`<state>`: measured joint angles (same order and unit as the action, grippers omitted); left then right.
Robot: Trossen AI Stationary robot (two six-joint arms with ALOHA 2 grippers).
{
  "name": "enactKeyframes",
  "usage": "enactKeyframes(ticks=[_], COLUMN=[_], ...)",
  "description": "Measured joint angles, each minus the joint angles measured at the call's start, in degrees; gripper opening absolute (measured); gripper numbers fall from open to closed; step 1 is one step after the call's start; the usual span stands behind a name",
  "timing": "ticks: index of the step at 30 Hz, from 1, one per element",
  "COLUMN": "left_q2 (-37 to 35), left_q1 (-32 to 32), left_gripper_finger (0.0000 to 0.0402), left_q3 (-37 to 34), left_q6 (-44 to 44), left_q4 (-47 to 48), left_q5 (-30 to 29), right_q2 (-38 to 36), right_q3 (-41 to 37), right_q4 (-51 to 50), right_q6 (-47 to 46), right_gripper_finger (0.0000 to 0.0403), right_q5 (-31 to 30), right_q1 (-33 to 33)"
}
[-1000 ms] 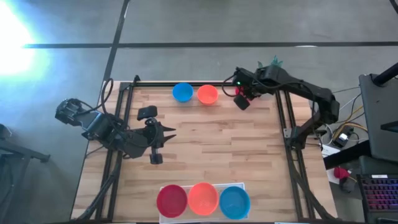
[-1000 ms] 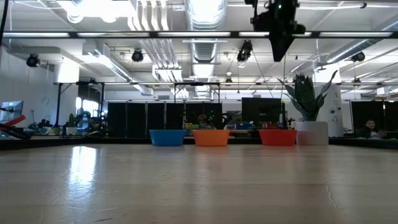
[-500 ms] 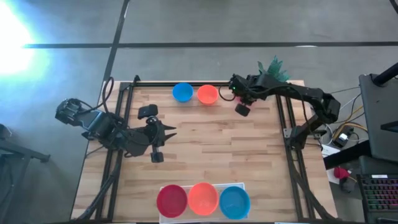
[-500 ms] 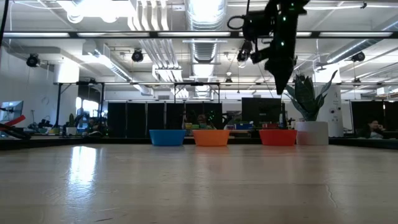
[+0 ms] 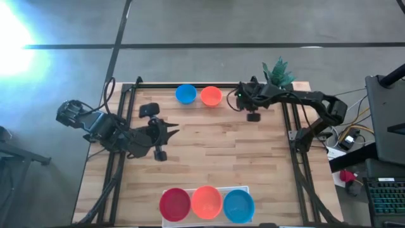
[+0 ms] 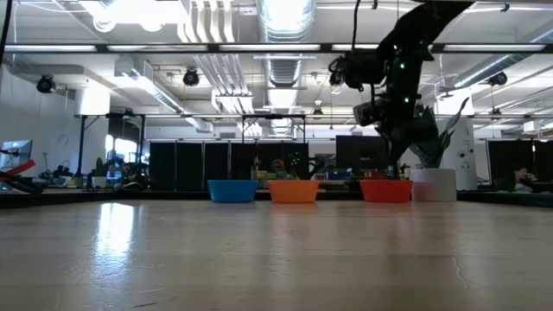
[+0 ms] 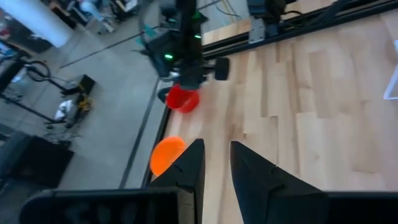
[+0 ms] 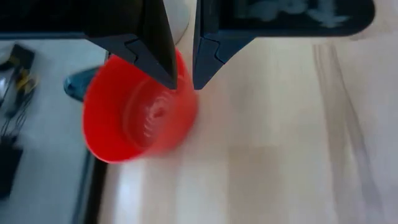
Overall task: Pick & Place Mini bowls
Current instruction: Stack the red bowl on top of the other red bowl on the shelf
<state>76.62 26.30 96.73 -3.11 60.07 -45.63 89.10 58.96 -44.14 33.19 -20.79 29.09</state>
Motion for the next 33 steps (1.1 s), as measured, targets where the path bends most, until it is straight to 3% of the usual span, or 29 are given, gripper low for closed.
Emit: enactKeyframes(ticks=[8,14,21,33], left_q2=[-0.02,-0.02,-0.04,-0.04], left_q1=[-0.11,-0.45,-0.75,-2.41], left_gripper_finger=[0.0071,0.0071,0.0071,0.0071], left_q3=[0.0,0.0,0.0,0.0], left_q6=[0.02,0.04,1.6,3.3], left_q4=[0.0,0.02,0.02,0.02], left_q5=[-3.5,-3.56,-3.58,-3.6], right_q2=[-0.22,-0.24,-0.22,-0.22], right_q3=[-6.28,-6.6,-6.22,-6.15], right_q4=[9.39,10.32,10.6,10.98], right_q6=[5.86,5.97,4.74,4.5], right_gripper_finger=[0.0047,0.0047,0.0047,0.0047], right_q5=[-0.05,0.32,11.27,10.35], right_q1=[1.67,4.42,8.09,11.4])
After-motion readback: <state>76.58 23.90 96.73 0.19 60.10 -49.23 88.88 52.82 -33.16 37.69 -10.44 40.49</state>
